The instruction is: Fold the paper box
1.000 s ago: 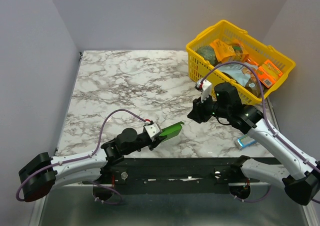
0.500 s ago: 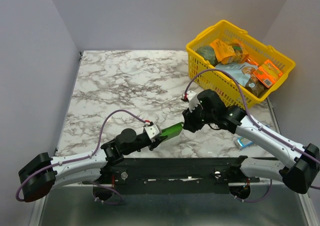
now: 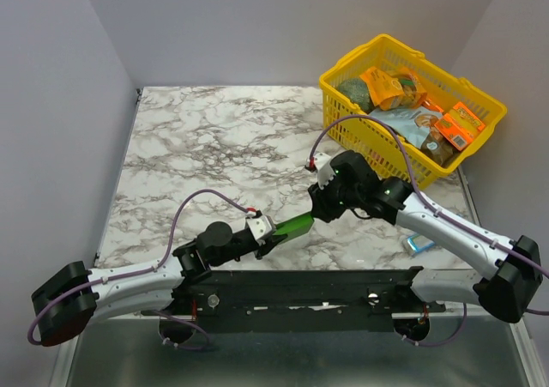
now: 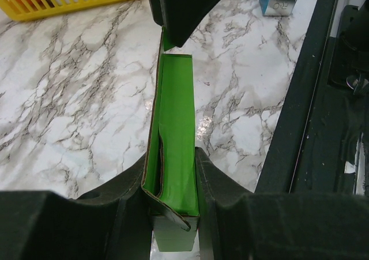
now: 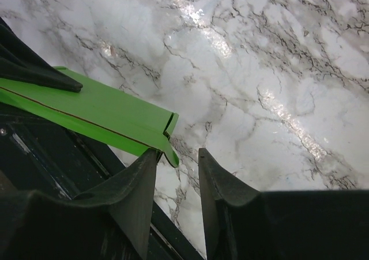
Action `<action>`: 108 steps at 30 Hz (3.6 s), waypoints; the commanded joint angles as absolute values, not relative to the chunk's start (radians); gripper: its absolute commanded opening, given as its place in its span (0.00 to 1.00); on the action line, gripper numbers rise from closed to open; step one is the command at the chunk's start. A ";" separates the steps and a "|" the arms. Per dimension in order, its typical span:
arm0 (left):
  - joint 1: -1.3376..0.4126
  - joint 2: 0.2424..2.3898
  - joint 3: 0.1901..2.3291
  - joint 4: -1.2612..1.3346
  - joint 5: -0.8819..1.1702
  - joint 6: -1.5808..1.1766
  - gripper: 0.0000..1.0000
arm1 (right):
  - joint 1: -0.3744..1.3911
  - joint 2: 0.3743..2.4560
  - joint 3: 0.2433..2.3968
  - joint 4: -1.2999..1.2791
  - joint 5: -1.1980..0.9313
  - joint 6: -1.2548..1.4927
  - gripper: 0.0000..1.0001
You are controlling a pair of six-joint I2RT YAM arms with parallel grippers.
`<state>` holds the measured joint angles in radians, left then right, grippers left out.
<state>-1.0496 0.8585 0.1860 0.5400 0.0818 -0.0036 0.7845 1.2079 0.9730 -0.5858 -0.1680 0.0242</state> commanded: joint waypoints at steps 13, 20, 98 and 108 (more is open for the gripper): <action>-1.054 0.853 0.170 0.589 0.109 0.005 0.22 | 0.792 1.230 1.025 -0.594 -0.175 0.017 0.09; -1.054 0.888 0.192 0.568 0.086 0.005 0.22 | 0.798 1.256 1.069 -0.615 -0.184 0.116 0.01; -0.785 0.742 0.112 0.667 0.184 -0.509 0.15 | 1.051 1.170 0.834 -0.486 0.083 0.537 0.01; -0.784 0.732 0.126 0.571 0.273 -0.387 0.15 | 1.051 1.151 0.988 -0.623 0.117 0.620 0.53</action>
